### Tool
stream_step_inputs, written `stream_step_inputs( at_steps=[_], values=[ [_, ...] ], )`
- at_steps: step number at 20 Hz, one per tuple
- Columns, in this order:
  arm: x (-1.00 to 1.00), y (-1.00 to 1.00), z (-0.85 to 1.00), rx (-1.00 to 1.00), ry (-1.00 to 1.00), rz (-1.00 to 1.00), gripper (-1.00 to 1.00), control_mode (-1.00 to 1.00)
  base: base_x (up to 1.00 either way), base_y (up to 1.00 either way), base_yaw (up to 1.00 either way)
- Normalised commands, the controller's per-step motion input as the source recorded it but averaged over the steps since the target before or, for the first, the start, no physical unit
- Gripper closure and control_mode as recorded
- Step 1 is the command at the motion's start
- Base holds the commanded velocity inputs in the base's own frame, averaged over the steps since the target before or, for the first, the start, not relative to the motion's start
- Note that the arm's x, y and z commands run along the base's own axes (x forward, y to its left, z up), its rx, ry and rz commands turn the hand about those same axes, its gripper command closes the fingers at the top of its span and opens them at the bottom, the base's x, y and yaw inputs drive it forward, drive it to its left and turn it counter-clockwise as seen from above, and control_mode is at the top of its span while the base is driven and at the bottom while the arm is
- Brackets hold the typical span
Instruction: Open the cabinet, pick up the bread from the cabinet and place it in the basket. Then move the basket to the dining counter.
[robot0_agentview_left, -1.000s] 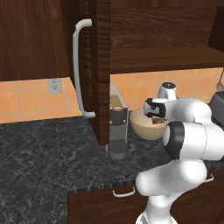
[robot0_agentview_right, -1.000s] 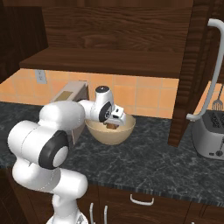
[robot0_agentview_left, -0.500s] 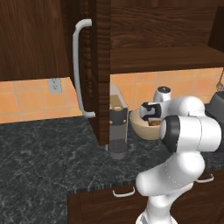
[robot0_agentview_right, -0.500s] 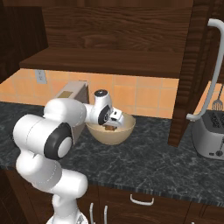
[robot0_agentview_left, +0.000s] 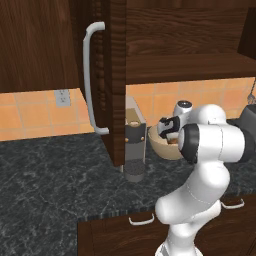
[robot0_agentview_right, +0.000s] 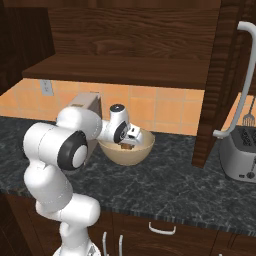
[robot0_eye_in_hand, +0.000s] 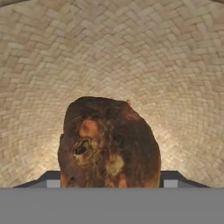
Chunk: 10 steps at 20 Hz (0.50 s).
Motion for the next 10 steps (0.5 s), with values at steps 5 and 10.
stream_step_inputs(
  at_steps=[5,10],
  values=[
    [0.04,-0.01,-0.05,0.00,0.00,0.01,-1.00,-1.00,0.00,0.00,0.00],
    [0.02,0.00,0.03,0.00,0.00,0.01,-1.00,-1.00,0.00,0.00,0.00]
  ],
)
